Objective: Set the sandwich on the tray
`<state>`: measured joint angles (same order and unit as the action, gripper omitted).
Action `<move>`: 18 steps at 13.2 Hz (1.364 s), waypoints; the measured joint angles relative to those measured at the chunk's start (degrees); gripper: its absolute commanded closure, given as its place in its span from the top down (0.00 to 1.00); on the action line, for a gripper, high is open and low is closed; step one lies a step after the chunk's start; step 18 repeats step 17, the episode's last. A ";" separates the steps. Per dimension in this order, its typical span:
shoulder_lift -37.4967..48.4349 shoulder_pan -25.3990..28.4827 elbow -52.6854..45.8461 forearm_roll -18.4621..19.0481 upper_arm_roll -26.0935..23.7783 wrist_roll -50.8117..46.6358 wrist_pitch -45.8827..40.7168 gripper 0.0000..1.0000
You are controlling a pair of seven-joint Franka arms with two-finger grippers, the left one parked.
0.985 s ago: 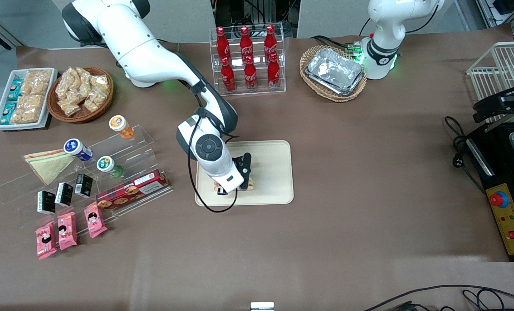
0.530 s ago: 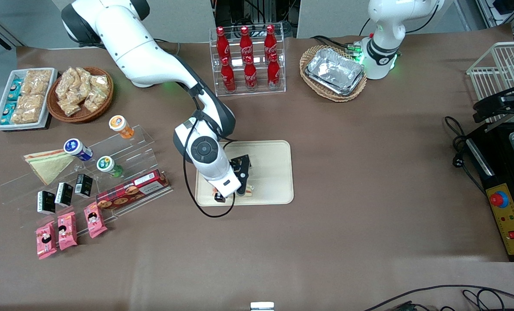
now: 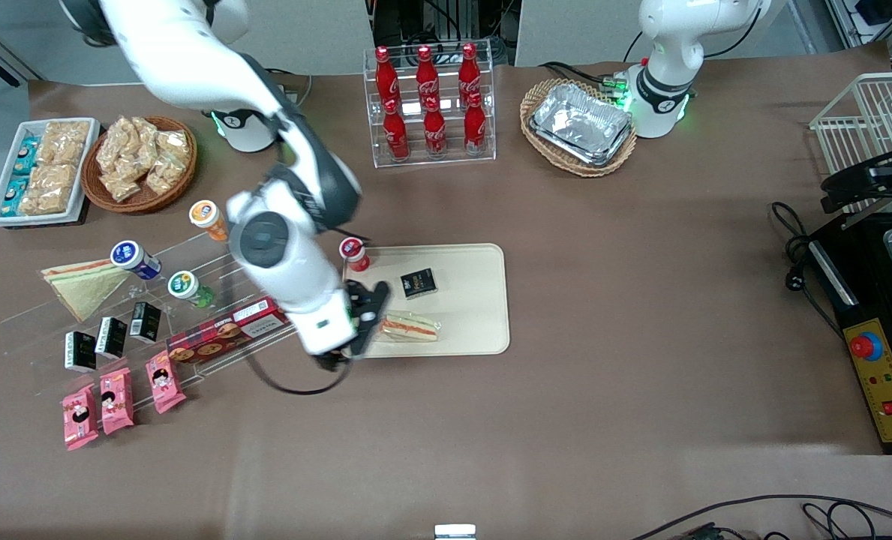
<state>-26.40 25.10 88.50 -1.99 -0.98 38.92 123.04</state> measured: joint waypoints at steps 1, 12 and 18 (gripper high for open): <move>2.42 -1.74 -0.13 -0.09 0.03 -2.64 -3.08 1.00; 25.31 -21.17 -0.11 -0.13 0.29 -23.00 -33.77 1.00; 30.32 -25.28 0.09 0.27 0.29 -30.67 -42.80 1.00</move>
